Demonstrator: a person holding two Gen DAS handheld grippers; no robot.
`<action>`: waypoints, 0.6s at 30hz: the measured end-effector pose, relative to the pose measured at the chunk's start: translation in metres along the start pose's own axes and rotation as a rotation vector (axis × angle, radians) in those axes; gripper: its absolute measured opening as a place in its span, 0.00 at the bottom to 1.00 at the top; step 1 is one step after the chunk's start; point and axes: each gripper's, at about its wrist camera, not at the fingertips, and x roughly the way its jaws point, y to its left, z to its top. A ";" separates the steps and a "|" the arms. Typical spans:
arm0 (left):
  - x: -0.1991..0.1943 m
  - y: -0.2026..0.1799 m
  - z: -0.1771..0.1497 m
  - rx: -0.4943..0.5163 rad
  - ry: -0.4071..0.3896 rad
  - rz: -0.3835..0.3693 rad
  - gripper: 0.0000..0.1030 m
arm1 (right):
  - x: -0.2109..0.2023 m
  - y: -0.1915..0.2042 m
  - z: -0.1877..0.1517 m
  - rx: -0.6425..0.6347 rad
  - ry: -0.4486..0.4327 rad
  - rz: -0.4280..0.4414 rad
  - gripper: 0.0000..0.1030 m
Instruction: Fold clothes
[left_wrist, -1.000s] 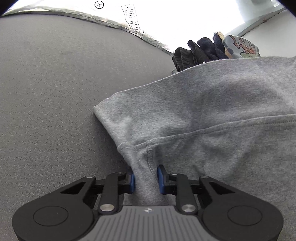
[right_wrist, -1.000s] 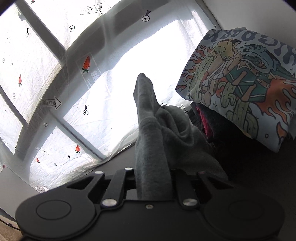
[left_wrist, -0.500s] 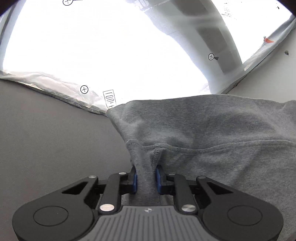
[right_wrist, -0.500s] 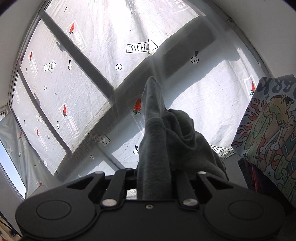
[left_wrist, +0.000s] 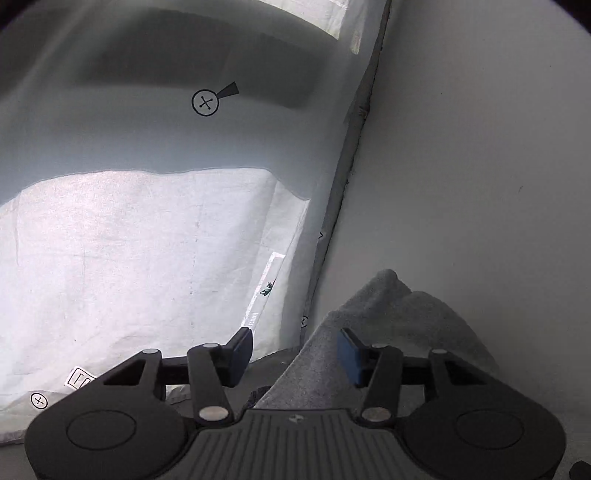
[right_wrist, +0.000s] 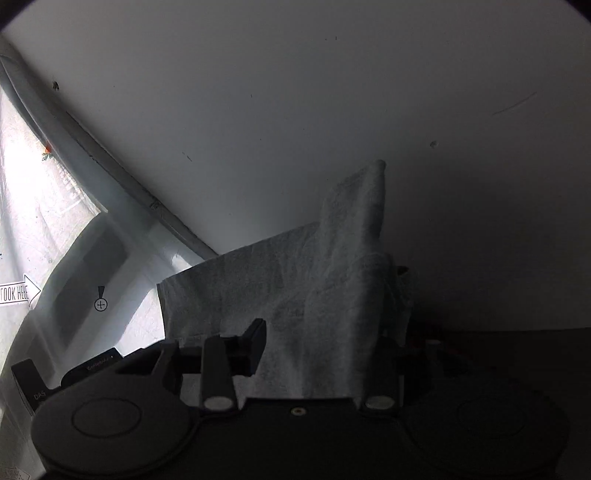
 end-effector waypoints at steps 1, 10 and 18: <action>0.001 -0.001 -0.006 -0.006 -0.008 0.006 0.53 | 0.002 -0.007 -0.004 -0.001 -0.002 -0.036 0.41; 0.014 -0.004 -0.017 0.064 -0.042 0.116 0.61 | -0.004 0.017 -0.012 -0.311 -0.151 -0.215 0.45; -0.015 -0.032 0.000 0.081 -0.149 0.082 0.61 | -0.004 0.022 0.005 -0.531 -0.318 -0.189 0.35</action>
